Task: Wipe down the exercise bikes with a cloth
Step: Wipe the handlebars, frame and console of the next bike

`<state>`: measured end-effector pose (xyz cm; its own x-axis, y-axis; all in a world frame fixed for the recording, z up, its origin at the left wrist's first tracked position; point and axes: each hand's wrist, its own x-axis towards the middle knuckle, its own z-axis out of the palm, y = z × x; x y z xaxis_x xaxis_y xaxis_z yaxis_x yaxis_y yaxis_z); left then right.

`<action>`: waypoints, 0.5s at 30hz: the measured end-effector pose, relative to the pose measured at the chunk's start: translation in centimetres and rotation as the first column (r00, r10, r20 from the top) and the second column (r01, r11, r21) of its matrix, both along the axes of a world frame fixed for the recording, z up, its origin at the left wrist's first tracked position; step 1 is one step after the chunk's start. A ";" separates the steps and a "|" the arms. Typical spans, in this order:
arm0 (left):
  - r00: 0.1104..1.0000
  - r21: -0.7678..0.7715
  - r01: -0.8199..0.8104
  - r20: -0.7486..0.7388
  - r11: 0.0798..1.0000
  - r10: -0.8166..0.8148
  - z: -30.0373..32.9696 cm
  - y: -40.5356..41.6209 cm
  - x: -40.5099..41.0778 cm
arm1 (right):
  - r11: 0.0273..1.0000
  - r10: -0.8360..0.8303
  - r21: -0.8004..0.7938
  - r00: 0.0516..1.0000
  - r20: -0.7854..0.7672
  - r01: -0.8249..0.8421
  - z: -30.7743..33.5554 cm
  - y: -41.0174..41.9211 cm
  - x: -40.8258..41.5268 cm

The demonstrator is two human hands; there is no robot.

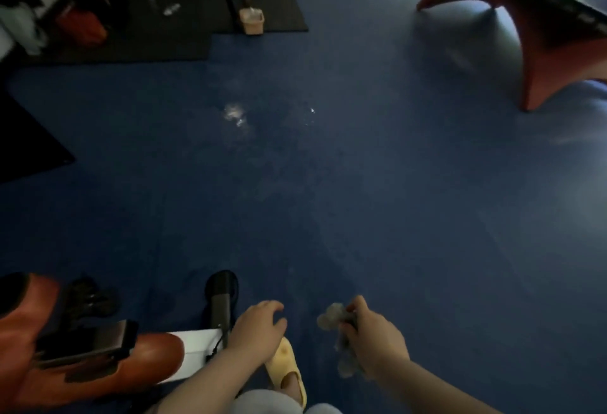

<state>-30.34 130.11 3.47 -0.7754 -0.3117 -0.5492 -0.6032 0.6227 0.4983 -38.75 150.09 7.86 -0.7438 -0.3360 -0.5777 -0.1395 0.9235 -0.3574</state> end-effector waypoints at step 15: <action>0.971 -0.052 -0.236 -0.051 0.970 0.233 0.8 -10.2 -17.4 | 0.967 0.249 -0.037 0.967 -0.055 -0.251 -0.3 -13.5 -23.2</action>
